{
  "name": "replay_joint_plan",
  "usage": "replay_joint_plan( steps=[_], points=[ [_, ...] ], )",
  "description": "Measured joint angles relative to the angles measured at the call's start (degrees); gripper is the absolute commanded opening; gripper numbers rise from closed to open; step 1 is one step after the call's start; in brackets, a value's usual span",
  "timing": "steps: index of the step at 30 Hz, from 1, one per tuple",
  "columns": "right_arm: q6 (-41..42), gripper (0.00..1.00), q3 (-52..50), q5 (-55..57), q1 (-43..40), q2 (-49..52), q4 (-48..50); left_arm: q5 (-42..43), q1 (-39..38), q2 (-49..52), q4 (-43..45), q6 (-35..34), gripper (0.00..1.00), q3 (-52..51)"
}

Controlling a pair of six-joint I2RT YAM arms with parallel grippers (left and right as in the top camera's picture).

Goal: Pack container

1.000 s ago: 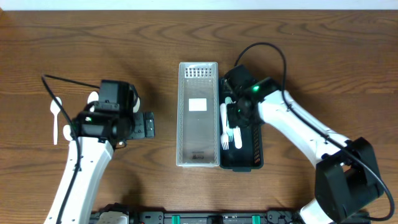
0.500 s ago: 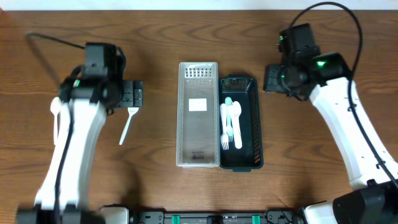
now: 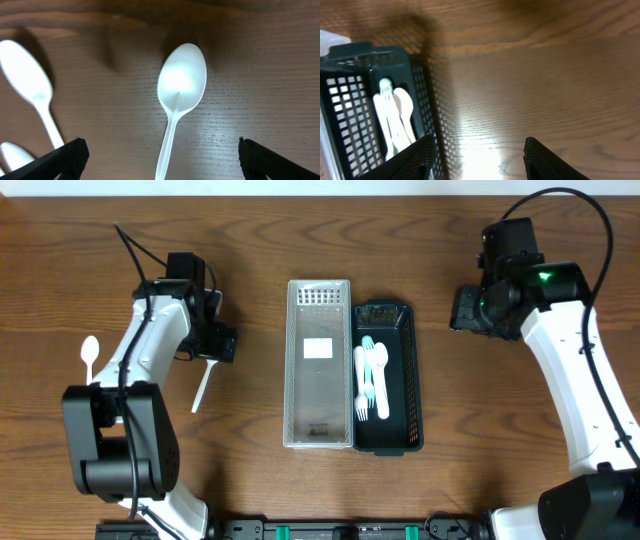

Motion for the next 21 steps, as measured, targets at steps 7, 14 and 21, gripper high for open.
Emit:
replay_joint_plan(
  steps=[7,14,21],
  points=[
    [0.0,0.6,0.0,0.3,-2.5,0.0,-0.7,0.5,0.4,1.5,3.9,1.9,0.98,-4.1],
    [0.0,0.6,0.0,0.5,-3.0,0.0,-1.1,5.0,1.5,1.5,7.0,3.9,0.98,-6.4],
    [0.0,0.6,0.0,0.5,-3.0,0.0,-1.3,6.6,1.9,1.5,10.9,4.5,0.98,-9.8]
  ],
)
